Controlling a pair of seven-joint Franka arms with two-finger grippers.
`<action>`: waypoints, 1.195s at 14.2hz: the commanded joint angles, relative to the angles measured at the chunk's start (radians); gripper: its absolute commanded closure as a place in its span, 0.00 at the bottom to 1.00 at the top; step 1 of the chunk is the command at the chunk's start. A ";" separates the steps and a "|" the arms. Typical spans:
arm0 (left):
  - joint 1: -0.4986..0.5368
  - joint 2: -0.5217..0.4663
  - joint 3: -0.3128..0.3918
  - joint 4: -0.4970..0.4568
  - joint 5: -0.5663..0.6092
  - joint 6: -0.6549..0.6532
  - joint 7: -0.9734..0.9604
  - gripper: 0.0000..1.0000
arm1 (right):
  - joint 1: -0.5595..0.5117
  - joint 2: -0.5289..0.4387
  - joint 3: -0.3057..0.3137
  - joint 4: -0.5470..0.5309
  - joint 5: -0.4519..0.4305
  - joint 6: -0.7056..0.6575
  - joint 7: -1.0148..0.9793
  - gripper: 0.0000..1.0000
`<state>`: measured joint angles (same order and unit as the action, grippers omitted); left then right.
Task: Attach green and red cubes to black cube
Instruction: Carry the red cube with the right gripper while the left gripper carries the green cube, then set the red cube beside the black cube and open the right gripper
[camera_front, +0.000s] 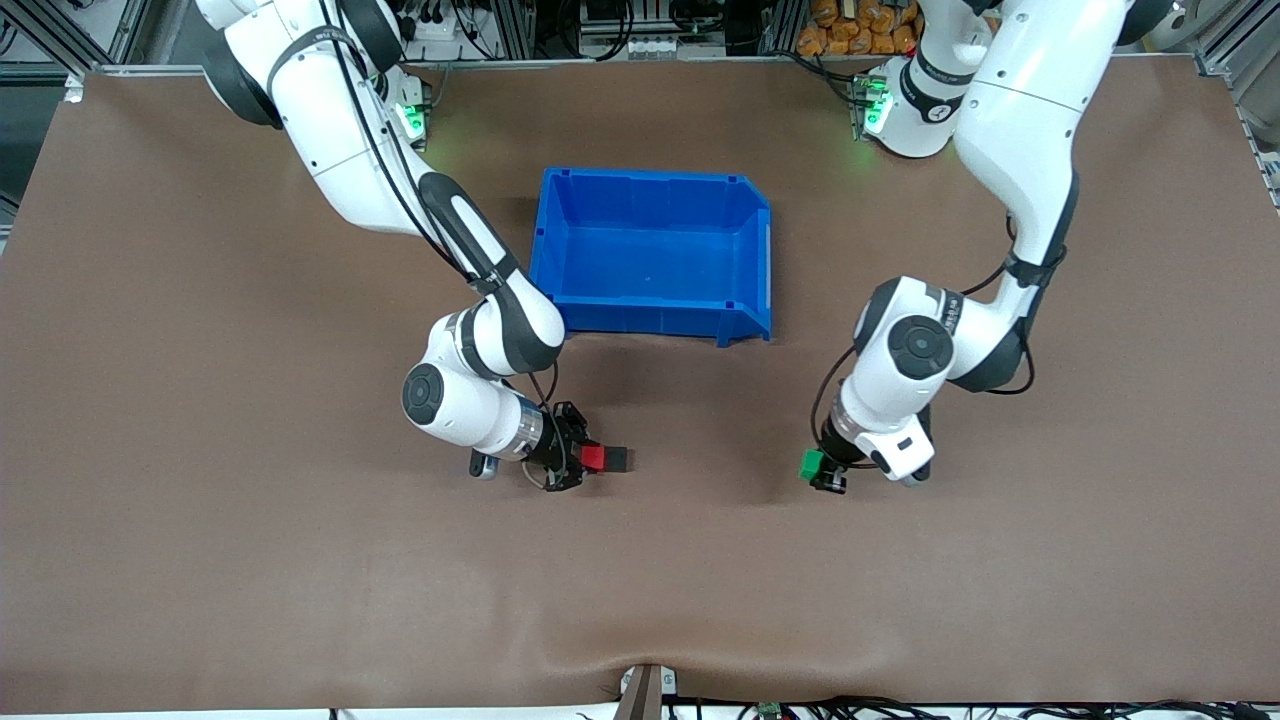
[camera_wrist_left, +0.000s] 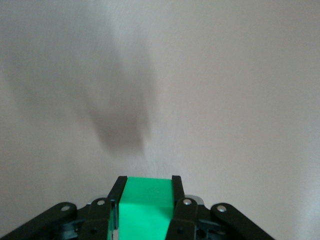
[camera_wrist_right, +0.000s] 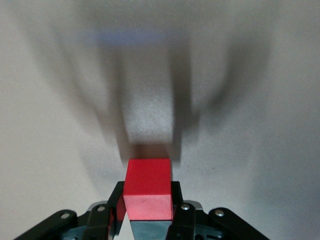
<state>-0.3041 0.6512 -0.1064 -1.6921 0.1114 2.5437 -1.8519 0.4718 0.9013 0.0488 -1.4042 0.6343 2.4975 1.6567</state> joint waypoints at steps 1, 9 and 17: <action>-0.064 0.069 0.017 0.096 0.001 -0.051 -0.168 1.00 | 0.010 0.022 0.000 0.025 -0.002 0.006 0.018 0.21; -0.185 0.182 0.020 0.287 -0.010 -0.211 -0.381 1.00 | -0.137 -0.171 -0.043 0.066 -0.307 -0.476 -0.078 0.00; -0.270 0.277 0.013 0.393 -0.041 -0.253 -0.386 1.00 | -0.317 -0.412 -0.053 0.106 -0.367 -0.773 -0.639 0.00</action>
<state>-0.5613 0.9099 -0.1010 -1.3585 0.0837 2.3183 -2.2267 0.1616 0.5710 -0.0158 -1.2732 0.3175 1.7423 1.1436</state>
